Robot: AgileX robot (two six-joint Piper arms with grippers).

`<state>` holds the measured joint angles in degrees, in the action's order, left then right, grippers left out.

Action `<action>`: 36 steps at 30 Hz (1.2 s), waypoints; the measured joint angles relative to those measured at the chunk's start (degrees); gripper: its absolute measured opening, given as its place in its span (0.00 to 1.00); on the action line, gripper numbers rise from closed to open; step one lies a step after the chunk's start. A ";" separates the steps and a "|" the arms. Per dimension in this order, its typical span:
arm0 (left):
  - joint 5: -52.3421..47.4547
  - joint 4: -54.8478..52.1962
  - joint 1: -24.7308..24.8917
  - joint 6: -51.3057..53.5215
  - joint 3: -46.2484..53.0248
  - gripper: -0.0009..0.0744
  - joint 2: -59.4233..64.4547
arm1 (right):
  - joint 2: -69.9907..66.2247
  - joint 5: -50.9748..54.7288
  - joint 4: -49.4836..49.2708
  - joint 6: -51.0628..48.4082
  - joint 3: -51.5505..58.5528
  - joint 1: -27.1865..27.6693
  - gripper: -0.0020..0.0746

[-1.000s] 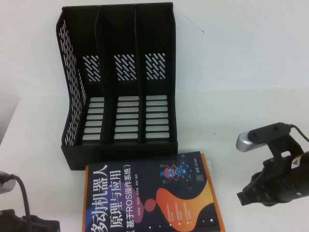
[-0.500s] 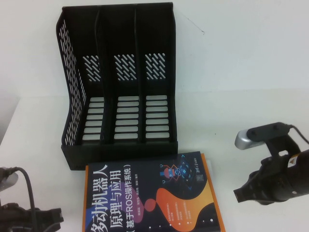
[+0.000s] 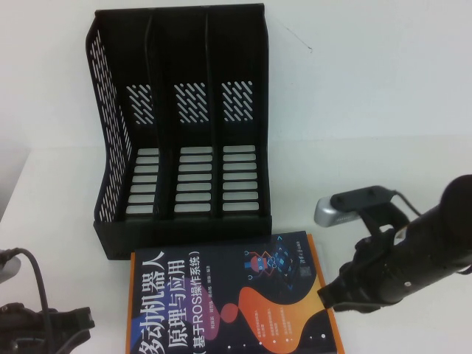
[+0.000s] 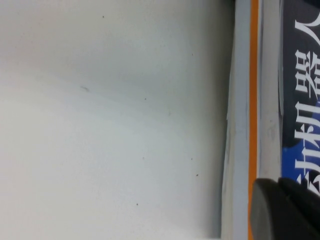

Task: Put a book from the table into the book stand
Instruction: Push book with right arm

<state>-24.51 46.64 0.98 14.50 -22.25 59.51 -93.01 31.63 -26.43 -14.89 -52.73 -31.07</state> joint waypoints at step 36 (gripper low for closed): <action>-4.56 3.08 0.00 1.94 -3.86 0.01 0.00 | -3.83 0.28 7.65 4.54 -1.07 -0.13 0.03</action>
<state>-29.07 49.71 0.98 16.44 -26.11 59.51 -96.84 31.91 -18.79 -10.34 -53.80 -31.20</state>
